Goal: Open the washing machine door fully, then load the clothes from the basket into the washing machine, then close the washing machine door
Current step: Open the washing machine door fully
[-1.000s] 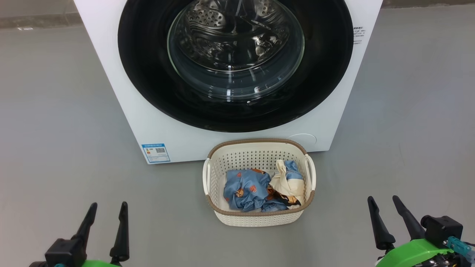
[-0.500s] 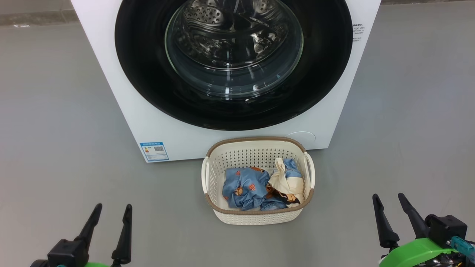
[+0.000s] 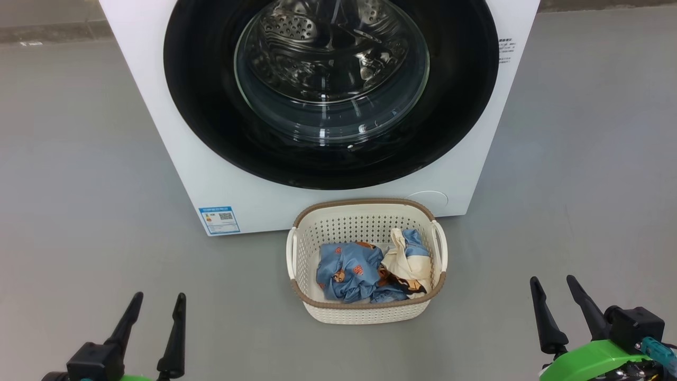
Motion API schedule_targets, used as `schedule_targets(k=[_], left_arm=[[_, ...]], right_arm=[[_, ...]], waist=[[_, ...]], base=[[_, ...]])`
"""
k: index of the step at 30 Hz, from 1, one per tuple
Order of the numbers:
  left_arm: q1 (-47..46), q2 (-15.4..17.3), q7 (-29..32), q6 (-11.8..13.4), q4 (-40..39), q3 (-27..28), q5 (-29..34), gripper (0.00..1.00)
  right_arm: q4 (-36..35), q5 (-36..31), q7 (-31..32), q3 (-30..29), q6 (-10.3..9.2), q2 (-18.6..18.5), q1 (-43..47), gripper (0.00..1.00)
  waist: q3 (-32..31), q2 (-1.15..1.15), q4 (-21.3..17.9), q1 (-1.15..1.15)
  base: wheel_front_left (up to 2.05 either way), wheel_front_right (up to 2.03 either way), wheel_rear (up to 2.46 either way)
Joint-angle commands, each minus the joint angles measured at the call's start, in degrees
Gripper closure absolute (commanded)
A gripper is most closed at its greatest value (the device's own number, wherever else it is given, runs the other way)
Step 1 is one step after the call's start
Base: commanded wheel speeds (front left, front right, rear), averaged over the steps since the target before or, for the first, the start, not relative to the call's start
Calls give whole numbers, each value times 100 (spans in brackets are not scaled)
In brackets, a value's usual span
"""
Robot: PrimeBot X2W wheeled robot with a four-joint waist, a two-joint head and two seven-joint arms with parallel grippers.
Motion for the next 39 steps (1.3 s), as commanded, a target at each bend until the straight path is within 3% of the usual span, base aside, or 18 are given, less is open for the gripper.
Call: schedule_targets(k=[1,16,39], left_arm=[[-165,110,-38,-9,-98,209,50,0],[-226,43,-38,4,-22,319,384,0],[-277,19,-38,-4,-90,379,426,0]], right_arm=[[-139,-32,-70,137,9,-53,-85,0],[-149,-46,-70,154,9,-57,-98,0],[-160,-67,-70,159,9,-38,-182,0]], waist=[[5,0,-1,0],[48,0,-10,0],[135,0,-95,0]], base=[[0,0,0],[26,26,-52],[116,116,-232]])
